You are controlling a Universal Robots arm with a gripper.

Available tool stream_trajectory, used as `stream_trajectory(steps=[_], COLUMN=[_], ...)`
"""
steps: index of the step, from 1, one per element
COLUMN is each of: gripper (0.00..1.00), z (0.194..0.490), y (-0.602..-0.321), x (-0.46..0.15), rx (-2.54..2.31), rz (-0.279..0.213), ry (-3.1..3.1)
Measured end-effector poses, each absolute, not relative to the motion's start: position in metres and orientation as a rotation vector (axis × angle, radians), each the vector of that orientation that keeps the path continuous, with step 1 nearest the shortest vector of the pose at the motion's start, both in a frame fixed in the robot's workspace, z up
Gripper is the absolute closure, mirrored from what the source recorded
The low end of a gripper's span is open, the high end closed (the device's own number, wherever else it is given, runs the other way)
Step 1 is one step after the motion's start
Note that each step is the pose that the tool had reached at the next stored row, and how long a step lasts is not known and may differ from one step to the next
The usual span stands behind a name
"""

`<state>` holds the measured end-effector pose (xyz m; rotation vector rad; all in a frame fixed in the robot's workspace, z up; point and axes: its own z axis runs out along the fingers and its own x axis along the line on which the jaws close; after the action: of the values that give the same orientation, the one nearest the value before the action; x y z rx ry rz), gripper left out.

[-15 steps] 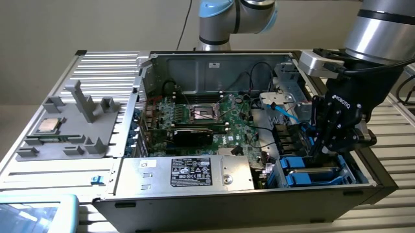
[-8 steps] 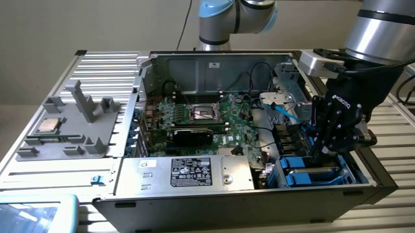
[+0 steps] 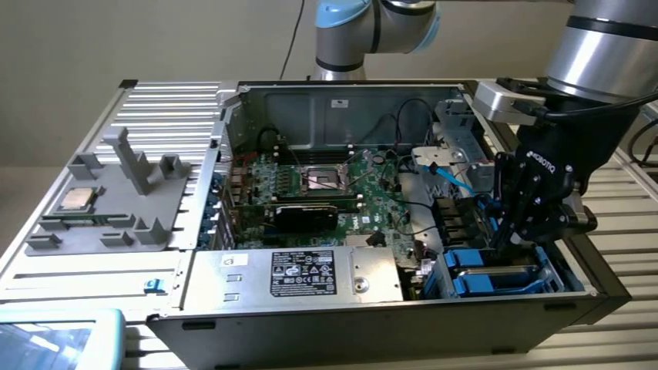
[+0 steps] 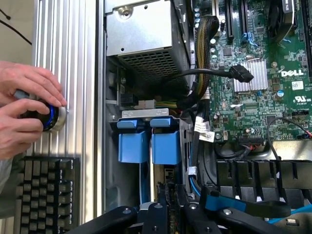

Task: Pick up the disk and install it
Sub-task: 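Insert the first disk wire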

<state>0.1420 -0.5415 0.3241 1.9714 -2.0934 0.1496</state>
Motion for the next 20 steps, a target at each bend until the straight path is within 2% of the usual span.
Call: stream_trajectory(steps=[20], gripper=[0.84], z=[0.324], y=[-0.5415], x=[0.1406], rx=[1.97], rz=[0.152], ry=[-2.097])
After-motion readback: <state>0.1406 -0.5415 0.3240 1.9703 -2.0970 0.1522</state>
